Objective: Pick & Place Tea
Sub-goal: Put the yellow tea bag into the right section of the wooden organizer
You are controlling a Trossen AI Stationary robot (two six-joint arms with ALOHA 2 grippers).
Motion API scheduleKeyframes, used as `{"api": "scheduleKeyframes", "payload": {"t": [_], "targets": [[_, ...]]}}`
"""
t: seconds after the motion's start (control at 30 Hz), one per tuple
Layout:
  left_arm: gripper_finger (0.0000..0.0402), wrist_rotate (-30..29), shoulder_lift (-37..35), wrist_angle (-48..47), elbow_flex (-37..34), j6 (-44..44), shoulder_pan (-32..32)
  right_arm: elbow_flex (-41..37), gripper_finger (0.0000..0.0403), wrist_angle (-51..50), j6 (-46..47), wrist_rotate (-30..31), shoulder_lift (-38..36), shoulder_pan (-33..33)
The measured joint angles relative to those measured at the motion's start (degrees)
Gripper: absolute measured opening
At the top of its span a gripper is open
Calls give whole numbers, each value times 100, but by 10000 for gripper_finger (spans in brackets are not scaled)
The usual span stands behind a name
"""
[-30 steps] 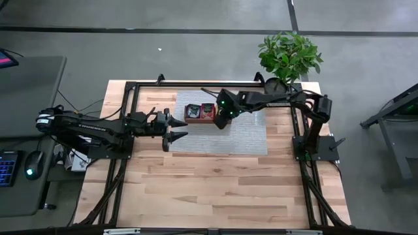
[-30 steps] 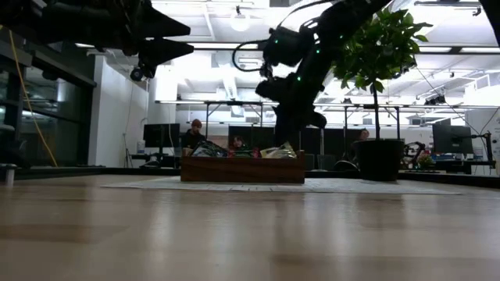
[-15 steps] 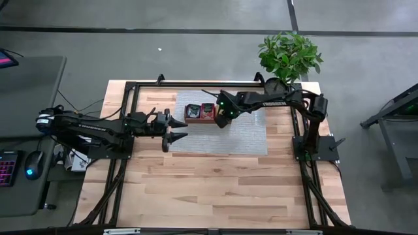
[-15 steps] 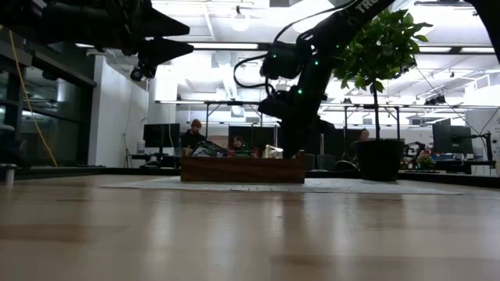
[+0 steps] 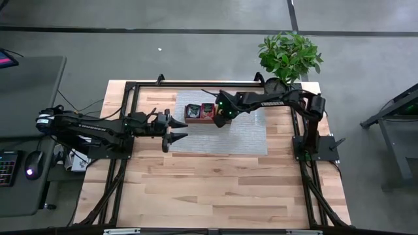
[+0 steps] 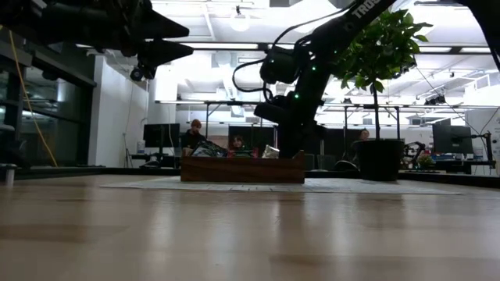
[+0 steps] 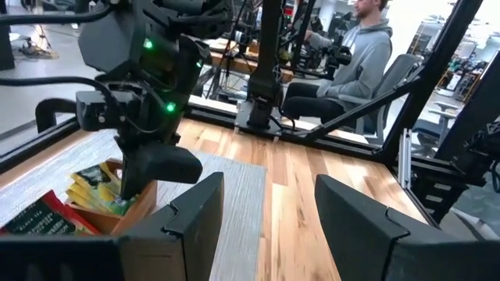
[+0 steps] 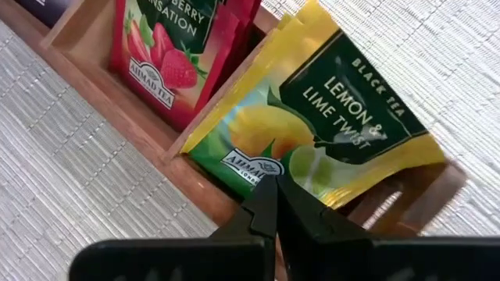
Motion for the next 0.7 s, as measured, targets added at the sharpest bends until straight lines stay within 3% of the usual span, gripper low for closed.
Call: {"api": "scheduleKeyframes", "payload": {"t": [0.13, 0.5, 0.7], "targets": [[199, 31, 0, -39, -4, -9, 0, 17, 0, 61, 81, 17, 125, 0], [199, 123, 0, -77, -4, -7, -2, 70, 0, -74, 108, 907, 170, 12], [199, 132, 0, -109, -4, 1, -2, 68, 0, -94, 48, 1046, 170, 120]]}}
